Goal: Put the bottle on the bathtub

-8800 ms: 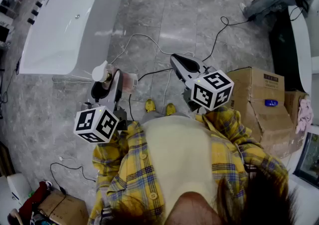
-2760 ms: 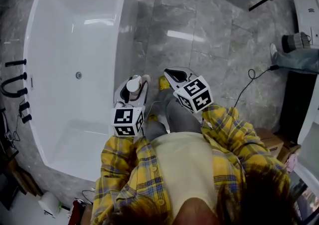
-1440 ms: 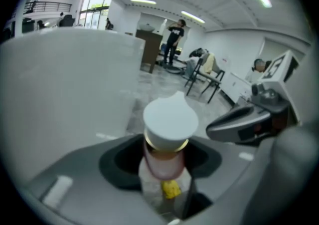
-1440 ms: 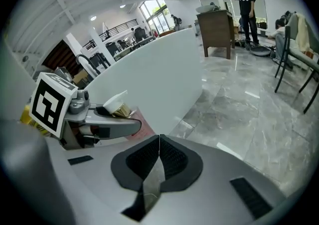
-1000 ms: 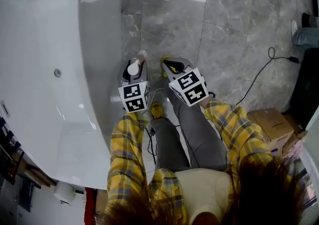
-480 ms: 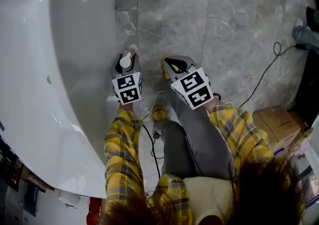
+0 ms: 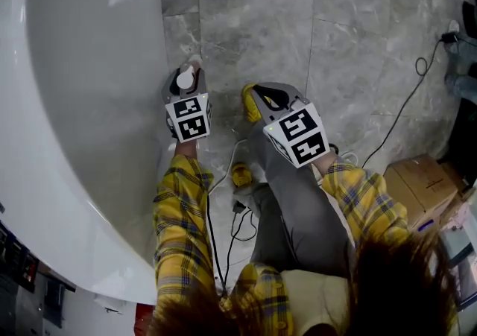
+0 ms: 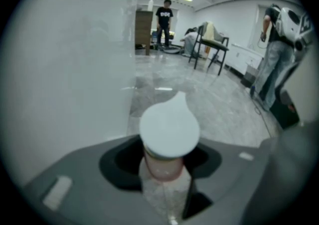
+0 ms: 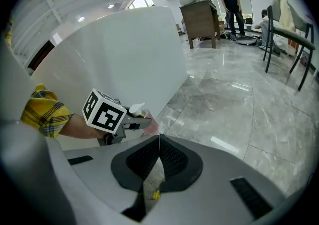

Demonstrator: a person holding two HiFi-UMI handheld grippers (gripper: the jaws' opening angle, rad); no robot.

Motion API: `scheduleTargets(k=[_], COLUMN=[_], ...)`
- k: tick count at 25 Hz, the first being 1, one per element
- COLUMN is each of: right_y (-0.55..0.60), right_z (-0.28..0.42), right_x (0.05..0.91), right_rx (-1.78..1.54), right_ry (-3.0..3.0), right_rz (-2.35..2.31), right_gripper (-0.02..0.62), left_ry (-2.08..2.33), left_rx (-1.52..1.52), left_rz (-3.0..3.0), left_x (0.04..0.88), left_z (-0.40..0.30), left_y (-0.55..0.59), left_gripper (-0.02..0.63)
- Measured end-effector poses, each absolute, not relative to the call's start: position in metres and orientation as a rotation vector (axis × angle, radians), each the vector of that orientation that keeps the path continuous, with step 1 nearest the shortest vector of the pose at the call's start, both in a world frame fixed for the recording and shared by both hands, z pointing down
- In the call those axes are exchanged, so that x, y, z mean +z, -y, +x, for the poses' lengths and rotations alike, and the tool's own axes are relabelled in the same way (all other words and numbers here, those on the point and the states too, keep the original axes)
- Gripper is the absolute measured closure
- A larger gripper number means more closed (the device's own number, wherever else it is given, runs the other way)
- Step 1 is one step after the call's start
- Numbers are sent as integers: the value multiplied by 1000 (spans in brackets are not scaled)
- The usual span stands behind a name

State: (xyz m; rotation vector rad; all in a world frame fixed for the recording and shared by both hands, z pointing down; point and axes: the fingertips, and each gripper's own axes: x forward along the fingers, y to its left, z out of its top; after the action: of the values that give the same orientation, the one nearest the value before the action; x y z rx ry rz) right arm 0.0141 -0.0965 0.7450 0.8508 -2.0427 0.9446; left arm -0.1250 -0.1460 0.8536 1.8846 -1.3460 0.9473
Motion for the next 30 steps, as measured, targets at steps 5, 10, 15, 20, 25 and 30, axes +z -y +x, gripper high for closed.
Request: scheduleTargets(k=[5,10,15,20,25,30], right_y=[93,88,85,84,80,75], right_z=[20,23,24,30,34,34], right_x=[756,764,762,760,760,760], right_rx=[962,961,966,965,971,970], right_ry=[2049,2045,2050,2057,2055,2051], right_rz=[859,865,867,874,878,876], right_gripper=[580,580,580,580,580,580], left_ry=[1355,1392,1424,1430,1444,1438], left_rx=[961,964,957,956,963,986], left_rz=[1885,1878,1869,1864,1852,1847], left_x=[870,880,883,883,884,885], left_z=[-125,-129,-134,-133,-134,-133], left_y=[155,159,161,158,157,156], left_gripper=[383,383,383,383,382,380])
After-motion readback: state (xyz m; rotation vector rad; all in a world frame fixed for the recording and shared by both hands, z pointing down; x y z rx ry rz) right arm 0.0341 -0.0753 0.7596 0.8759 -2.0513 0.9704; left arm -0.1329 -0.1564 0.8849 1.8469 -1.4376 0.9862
